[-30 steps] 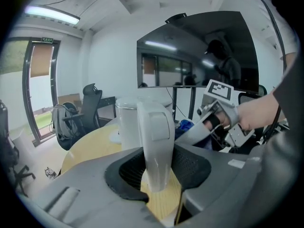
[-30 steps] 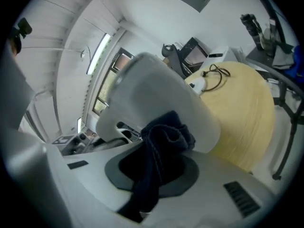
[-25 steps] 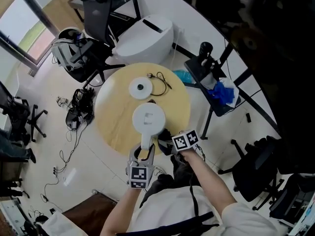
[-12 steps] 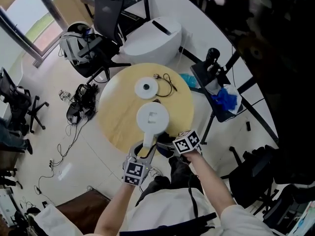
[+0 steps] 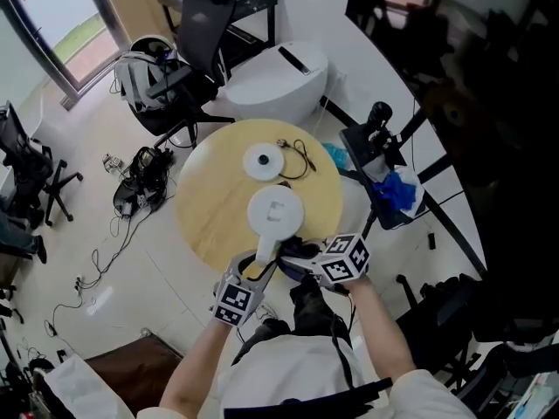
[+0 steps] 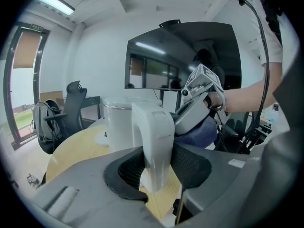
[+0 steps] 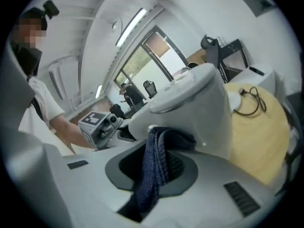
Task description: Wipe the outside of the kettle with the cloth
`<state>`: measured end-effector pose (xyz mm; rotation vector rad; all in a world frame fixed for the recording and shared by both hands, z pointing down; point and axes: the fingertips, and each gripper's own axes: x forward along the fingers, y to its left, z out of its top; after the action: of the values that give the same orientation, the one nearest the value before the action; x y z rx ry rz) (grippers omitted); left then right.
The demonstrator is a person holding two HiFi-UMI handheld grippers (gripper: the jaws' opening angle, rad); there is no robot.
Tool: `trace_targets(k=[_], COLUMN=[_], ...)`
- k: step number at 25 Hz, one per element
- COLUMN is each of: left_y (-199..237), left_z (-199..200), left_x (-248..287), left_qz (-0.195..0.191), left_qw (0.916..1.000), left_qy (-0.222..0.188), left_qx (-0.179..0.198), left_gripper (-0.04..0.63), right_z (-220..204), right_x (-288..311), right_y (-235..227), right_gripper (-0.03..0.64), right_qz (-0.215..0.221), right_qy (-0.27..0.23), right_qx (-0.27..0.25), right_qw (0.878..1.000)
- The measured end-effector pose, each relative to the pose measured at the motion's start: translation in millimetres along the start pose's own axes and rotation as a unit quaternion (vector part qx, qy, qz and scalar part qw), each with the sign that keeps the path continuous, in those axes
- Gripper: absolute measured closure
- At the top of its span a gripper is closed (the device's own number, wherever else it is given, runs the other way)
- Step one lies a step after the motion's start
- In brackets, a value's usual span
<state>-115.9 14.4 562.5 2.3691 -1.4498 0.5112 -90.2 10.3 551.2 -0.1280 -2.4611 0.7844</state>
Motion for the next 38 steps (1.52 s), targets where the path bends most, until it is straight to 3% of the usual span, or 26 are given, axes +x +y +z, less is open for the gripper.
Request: trace_targets(k=[3, 7, 13, 17, 21, 24, 26, 27, 28, 30, 32, 38], left_y=[-0.7, -1.4, 1.0, 4.6, 8.4, 3.6, -4.0, -7.7, -10.5, -12.3, -13.0, -61.3], left_z=[-0.2, -0.8, -3.9, -1.4, 15.8, 15.5, 7.0, 5.2, 4.6, 1.6, -1.6, 25.6], left_x=[-0.3, 3.6, 6.9, 3.7, -31.4, -70.4, -96.1, -109.0, -121.4, -142.1, -157.3, -182.2], left_qz=[-0.003, -0.005, -0.004, -0.001, 0.010, 0.020, 0.020, 0.023, 0.029, 0.058, 0.095, 0.183], left_qw=[1.0000, 1.0000, 1.0000, 0.9999, 0.9971, 0.9916, 0.9862, 0.9826, 0.9786, 0.9710, 0.9627, 0.9331], left_qy=[0.002, 0.003, 0.002, -0.010, -0.069, -0.110, -0.127, -0.138, -0.149, -0.160, -0.163, -0.208], left_qx=[0.001, 0.007, 0.008, 0.001, -0.028, -0.065, -0.104, -0.123, -0.139, -0.168, -0.194, -0.230], left_gripper=[0.433, 0.434, 0.434, 0.428, 0.376, 0.376, 0.377, 0.409, 0.423, 0.540, 0.586, 0.586], right_z=[0.0, 8.9, 31.3, 20.7, 20.9, 13.5, 1.6, -4.4, -8.9, -9.9, -0.8, -3.2], right_x=[0.5, -4.1, -8.5, -26.0, -82.8, -125.6, -136.6, -136.3, -134.3, -131.4, -138.0, -208.0], right_y=[5.8, 14.1, 27.6, 30.9, 43.3, 43.0, 41.9, 43.1, 44.9, 50.0, 57.0, 78.9], right_gripper=[0.552, 0.552, 0.552, 0.552, 0.552, 0.552, 0.552, 0.552, 0.552, 0.552, 0.552, 0.552], right_qz=[-0.047, -0.104, -0.151, -0.184, -0.211, -0.218, -0.213, -0.211, -0.209, -0.198, -0.174, -0.144], right_qy=[0.054, 0.089, 0.088, 0.080, -0.066, -0.199, -0.251, -0.263, -0.268, -0.279, -0.300, -0.334], right_qx=[-0.092, -0.182, -0.234, -0.198, -0.079, 0.048, 0.121, 0.140, 0.151, 0.162, 0.170, 0.115], right_qw=[0.993, 0.974, 0.956, 0.960, 0.972, 0.954, 0.937, 0.931, 0.928, 0.925, 0.922, 0.924])
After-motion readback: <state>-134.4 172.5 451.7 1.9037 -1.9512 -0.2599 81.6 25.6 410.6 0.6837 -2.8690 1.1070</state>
